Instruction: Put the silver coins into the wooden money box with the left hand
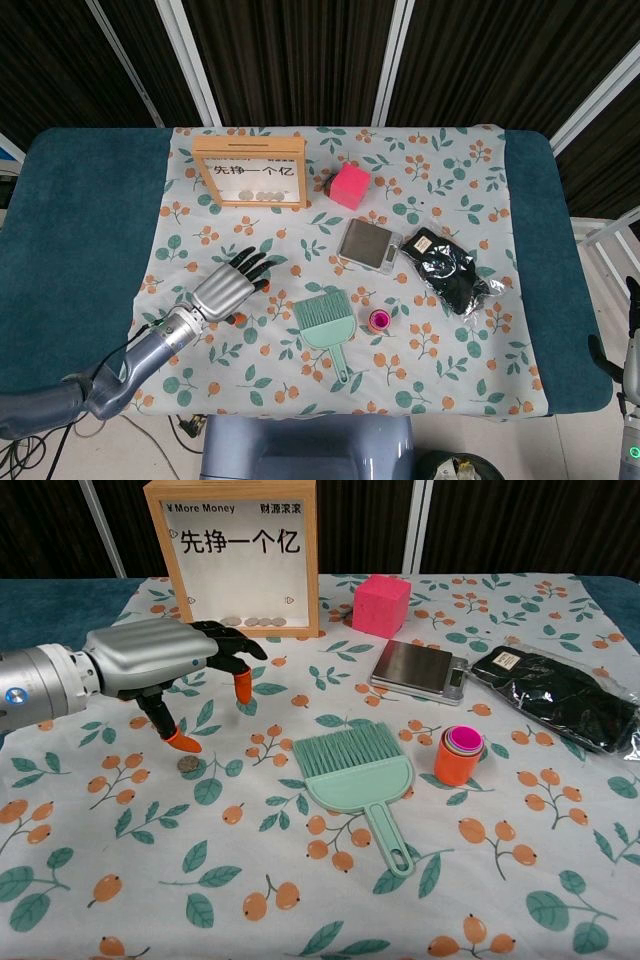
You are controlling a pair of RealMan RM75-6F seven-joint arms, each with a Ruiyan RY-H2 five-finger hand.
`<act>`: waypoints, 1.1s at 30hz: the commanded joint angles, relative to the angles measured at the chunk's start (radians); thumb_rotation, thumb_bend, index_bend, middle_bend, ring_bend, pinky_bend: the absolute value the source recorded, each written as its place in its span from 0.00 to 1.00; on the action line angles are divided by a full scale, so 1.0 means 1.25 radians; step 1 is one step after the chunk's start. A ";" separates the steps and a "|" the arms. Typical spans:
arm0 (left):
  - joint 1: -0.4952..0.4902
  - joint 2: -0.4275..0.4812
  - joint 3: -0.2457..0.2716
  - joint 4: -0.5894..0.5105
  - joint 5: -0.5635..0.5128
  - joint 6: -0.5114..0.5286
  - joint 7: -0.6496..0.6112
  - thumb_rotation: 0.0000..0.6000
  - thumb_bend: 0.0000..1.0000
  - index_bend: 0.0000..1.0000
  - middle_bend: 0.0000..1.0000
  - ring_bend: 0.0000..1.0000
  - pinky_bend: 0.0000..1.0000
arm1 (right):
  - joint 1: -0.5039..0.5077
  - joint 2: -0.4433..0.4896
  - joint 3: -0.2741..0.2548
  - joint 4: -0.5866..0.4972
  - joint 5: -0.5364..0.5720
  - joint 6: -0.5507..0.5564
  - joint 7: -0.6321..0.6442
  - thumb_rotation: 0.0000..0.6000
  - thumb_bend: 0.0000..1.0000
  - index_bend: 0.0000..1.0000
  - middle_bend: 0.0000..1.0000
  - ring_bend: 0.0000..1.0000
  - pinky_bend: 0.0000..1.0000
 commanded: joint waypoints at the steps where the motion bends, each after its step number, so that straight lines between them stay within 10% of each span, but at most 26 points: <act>1: 0.007 -0.002 0.004 0.004 -0.005 -0.002 0.006 1.00 0.02 0.37 0.07 0.00 0.00 | 0.000 0.000 0.000 0.000 0.000 0.000 0.000 1.00 0.36 0.06 0.02 0.00 0.00; 33: 0.023 -0.012 0.009 0.039 0.001 -0.029 -0.005 1.00 0.02 0.37 0.07 0.00 0.00 | -0.001 0.002 0.000 -0.004 0.004 -0.002 0.001 1.00 0.36 0.06 0.02 0.00 0.00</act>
